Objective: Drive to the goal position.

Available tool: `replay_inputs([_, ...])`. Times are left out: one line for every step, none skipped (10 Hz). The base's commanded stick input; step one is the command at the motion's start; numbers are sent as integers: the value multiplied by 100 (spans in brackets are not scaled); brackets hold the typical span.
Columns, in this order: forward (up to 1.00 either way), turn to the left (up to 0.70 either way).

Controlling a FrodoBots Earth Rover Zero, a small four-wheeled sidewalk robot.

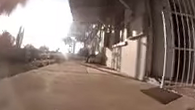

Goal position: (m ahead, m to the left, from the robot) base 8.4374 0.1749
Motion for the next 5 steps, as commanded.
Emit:
replay_inputs([53,49])
replay_inputs([70,0])
replay_inputs([70,0])
replay_inputs([70,0])
replay_inputs([70,0])
